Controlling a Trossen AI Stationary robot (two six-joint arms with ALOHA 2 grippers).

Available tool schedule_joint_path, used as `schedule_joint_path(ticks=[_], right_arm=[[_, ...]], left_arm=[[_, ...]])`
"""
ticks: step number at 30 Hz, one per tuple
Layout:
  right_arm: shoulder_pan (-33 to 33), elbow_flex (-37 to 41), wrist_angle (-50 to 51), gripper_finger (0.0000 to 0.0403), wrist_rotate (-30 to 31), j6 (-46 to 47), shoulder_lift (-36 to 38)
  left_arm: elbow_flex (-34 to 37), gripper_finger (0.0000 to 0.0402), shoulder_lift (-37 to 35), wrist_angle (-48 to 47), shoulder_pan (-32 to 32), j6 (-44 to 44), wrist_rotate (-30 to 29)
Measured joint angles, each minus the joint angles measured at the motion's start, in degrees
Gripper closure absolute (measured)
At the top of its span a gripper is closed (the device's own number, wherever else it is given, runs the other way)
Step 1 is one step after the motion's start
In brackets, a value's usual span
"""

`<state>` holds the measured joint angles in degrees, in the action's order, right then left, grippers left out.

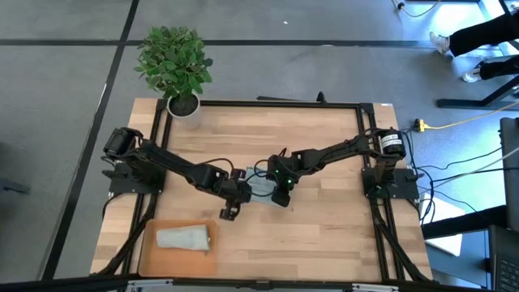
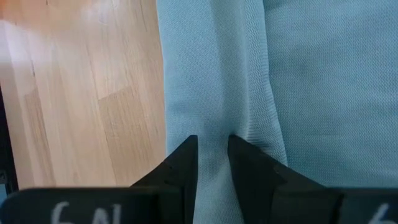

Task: Roll microfiber towels into tight, uniform cylinder then place into a basket
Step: Roll the blue microfiber towel

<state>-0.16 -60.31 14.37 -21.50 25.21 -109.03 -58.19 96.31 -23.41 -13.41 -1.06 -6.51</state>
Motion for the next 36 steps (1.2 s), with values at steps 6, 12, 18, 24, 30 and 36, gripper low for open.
schedule_joint_path(ticks=[6,12,18,24,30,36], right_arm=[[0.00,0.00,0.00,0.0309,-0.03,0.02,0.00],[0.00,0.00,0.00,0.0309,-0.04,0.00,0.00],[0.00,0.02,-0.20,0.0309,-0.13,0.02,0.00],[0.00,0.02,-0.29,0.0309,-0.19,0.02,0.00],[0.00,0.02,-0.33,0.0309,-0.20,-0.74,0.00],[-0.13,-0.46,0.37,0.0309,-0.15,-1.53,0.11]], left_arm=[[0.00,0.0288,0.00,-0.08,0.55,-1.25,-1.64],[-0.09,0.0273,1.28,-0.42,0.79,-0.85,-1.57],[-0.09,0.0275,4.67,0.92,0.76,1.78,-3.56],[-0.10,0.0275,7.71,0.94,0.74,1.65,-5.16],[-0.42,0.0282,10.03,0.49,0.76,1.20,-3.73],[-0.41,0.0376,10.29,-0.10,0.79,1.41,-2.88]])
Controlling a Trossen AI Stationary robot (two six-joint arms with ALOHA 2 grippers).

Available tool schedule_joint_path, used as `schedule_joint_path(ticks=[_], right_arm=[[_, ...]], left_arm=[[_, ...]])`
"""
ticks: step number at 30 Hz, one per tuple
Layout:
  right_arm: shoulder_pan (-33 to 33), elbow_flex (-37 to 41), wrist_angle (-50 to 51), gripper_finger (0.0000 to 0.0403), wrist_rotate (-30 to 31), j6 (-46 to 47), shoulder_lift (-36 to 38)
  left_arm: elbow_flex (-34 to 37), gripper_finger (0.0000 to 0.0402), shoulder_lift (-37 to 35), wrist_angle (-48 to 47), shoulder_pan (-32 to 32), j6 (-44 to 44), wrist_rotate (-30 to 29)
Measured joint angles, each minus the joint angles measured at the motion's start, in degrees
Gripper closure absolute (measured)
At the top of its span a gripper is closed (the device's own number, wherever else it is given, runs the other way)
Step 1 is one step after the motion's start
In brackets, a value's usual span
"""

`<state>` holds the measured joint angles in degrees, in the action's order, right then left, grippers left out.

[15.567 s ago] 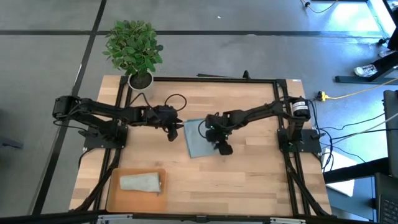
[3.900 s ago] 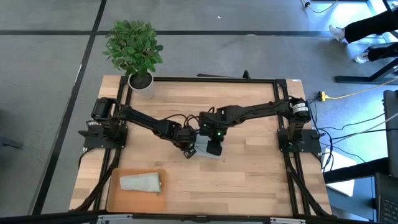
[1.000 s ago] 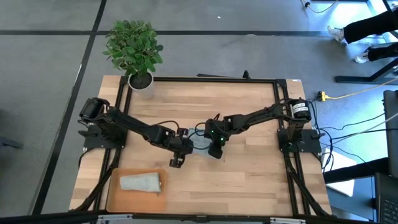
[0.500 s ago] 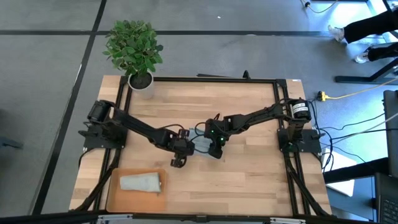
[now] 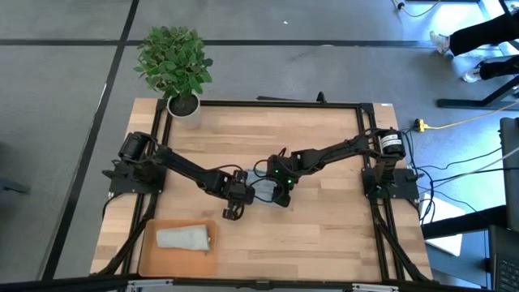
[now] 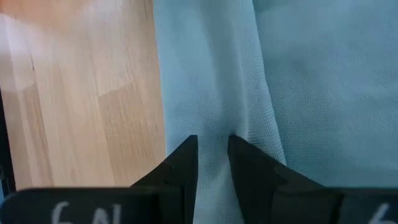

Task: Roll microfiber towels into tight, uniform cylinder then place into a basket
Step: Roll the blue microfiber towel

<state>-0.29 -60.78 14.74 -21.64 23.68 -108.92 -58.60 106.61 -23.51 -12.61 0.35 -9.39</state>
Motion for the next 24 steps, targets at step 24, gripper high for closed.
schedule_joint_path(ticks=[24], right_arm=[[10.21,-9.02,26.38,0.0308,4.31,-27.11,9.20]], left_arm=[[0.19,0.0401,-0.11,0.17,0.39,-3.22,2.75]])
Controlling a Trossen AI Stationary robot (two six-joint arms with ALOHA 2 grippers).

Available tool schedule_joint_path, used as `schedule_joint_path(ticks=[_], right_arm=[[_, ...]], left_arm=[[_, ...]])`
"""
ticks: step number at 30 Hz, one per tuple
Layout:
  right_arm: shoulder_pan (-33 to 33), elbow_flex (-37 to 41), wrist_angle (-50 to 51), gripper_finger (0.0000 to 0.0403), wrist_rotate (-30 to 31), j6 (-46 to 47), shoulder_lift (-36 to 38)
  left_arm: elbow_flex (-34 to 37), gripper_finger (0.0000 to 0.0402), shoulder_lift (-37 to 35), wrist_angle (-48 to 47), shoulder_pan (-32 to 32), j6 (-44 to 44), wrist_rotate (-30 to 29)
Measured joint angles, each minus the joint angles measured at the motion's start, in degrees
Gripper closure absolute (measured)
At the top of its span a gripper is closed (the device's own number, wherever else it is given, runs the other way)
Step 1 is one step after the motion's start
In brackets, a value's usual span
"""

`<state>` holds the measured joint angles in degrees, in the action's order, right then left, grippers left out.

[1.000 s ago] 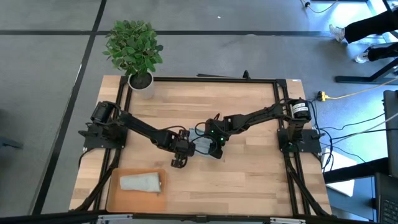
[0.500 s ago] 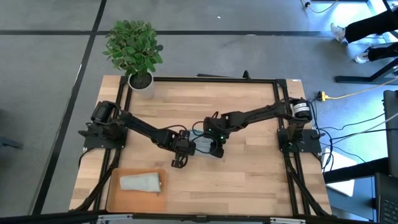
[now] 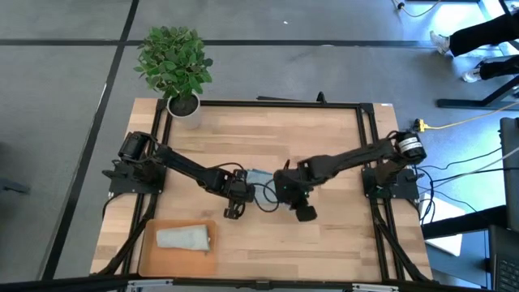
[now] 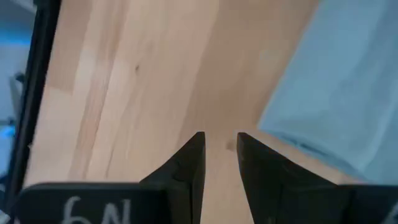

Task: Roll microfiber towels into tight, uniform cylinder then place into a basket
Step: Roll the blue microfiber towel

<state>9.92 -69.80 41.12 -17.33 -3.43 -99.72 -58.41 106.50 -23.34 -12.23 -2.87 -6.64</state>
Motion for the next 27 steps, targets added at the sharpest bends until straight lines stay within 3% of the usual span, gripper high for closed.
schedule_joint_path(ticks=[7,18,23,27], right_arm=[[1.76,0.00,-3.11,0.0290,9.79,-3.09,-1.39],[2.03,0.00,-6.00,0.0202,10.82,-5.73,-9.07],[2.14,-0.36,-6.47,0.0198,18.87,-3.75,-12.63],[2.16,-0.37,-6.68,0.0217,20.34,-0.81,-13.55]], left_arm=[[0.00,0.0401,0.00,0.03,0.00,-0.19,0.05],[0.00,0.0401,0.00,0.16,0.00,-0.16,0.15],[0.00,0.0401,0.00,0.16,0.00,-0.04,0.16],[0.00,0.0401,0.00,0.18,0.00,-0.02,0.13]])
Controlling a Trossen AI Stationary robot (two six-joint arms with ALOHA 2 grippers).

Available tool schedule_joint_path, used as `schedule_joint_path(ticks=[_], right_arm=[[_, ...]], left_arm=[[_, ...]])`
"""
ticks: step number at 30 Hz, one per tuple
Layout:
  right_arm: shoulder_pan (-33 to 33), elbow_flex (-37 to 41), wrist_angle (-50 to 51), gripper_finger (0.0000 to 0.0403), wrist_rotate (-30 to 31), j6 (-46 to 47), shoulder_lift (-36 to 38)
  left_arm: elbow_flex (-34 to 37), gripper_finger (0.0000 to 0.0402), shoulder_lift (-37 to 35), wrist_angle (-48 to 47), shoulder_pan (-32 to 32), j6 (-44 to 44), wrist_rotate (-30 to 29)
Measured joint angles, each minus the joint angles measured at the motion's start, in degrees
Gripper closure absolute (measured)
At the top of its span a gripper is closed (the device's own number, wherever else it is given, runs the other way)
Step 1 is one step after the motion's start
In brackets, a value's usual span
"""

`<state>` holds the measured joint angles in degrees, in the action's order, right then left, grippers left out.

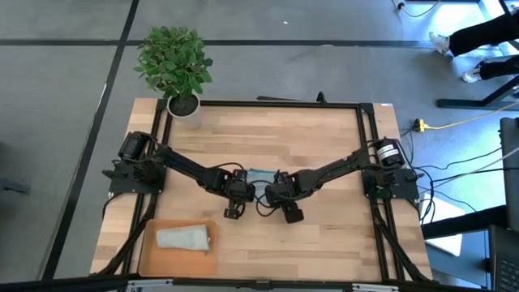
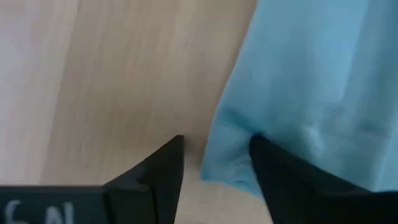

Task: Roll microfiber towels into tight, uniform cylinder then place into a basket
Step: Roll the blue microfiber towel

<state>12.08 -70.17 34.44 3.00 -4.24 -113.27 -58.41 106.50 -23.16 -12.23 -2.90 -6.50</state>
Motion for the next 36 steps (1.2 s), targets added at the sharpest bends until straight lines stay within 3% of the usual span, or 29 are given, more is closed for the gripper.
schedule_joint_path(ticks=[5,11,16,22,31,36], right_arm=[[-0.07,0.09,-0.30,0.0279,1.48,2.01,-0.09],[-0.17,0.11,-0.38,0.0386,2.48,6.80,-0.20],[-0.59,0.13,0.07,0.0395,-2.53,6.33,-0.09],[-3.03,-0.80,0.67,0.0399,-19.31,4.75,0.02],[-7.74,-3.63,1.42,0.0399,-38.29,1.26,-0.08],[-10.20,-3.61,1.62,0.0399,-43.87,4.51,0.05]], left_arm=[[0.00,0.0402,0.00,0.00,0.00,0.02,0.22],[0.00,0.0401,0.00,-0.04,0.00,0.02,0.58],[0.01,0.0401,-0.49,0.04,0.88,0.03,5.10],[0.34,0.0401,-2.96,-1.00,3.61,-0.02,14.79],[0.26,0.0401,-4.00,-3.21,7.61,-4.20,33.90],[0.28,0.0401,-4.58,-3.65,10.34,-8.14,41.45]])
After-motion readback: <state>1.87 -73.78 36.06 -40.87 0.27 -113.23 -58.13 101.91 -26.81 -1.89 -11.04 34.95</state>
